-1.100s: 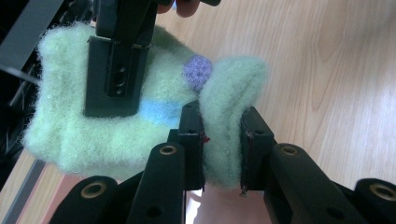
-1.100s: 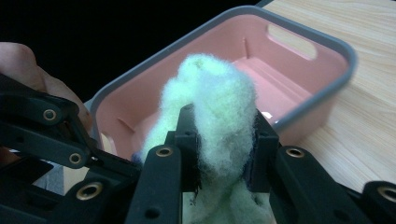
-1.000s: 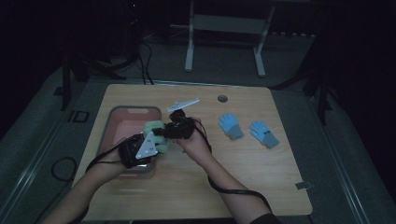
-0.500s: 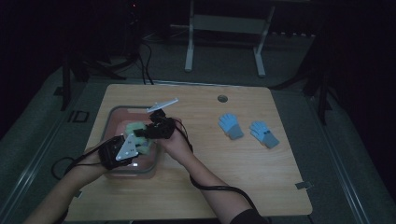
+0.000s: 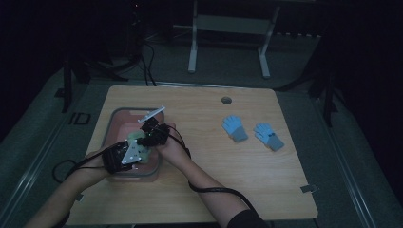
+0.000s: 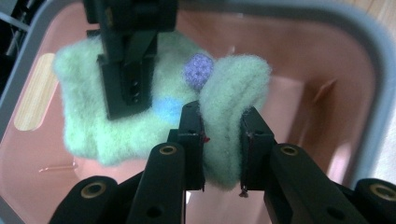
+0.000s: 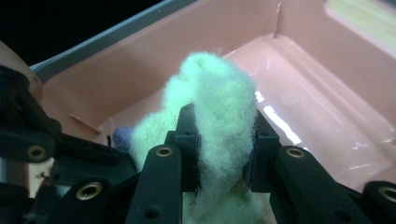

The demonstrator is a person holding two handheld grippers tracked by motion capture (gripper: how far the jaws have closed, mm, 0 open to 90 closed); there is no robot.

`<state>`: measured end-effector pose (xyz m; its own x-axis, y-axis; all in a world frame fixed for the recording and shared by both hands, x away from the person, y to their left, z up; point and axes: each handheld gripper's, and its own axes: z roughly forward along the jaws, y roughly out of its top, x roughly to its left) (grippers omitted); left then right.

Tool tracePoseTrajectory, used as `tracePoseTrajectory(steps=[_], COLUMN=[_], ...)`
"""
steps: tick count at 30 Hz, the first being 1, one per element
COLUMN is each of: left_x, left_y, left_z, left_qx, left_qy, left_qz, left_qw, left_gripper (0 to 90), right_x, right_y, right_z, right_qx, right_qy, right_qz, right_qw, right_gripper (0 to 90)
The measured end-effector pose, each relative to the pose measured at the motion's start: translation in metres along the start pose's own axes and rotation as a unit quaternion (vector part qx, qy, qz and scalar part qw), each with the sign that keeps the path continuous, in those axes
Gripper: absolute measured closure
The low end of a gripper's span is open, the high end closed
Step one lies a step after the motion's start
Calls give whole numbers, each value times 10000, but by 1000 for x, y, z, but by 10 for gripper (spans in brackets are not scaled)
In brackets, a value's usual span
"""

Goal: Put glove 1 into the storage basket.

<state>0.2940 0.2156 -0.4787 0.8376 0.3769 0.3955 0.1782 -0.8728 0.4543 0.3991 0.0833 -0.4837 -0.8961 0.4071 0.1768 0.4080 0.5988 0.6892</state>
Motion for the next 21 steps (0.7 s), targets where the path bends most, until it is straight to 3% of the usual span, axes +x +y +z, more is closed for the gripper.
tracePoseTrajectory(steps=[5,11,16,21], left_x=[11,13,13,11], left_y=[-4,-4,-6,-6], left_z=[12,19,21,15], left_qx=[123,207,146,2], left_qy=[-389,-521,-638,-530], left_qz=[-129,-253,-342,-427], left_qw=[9991,9981,9973,9977], left_gripper=[750,736,639,508], right_x=[-9,-8,-7,-6], right_y=[5,10,12,13], right_z=[16,27,30,31], right_qx=[467,838,903,887], right_qy=[91,-24,-104,-93], right_qz=[207,294,322,342], right_qw=[9987,9960,9953,9954], right_gripper=[707,660,518,400])
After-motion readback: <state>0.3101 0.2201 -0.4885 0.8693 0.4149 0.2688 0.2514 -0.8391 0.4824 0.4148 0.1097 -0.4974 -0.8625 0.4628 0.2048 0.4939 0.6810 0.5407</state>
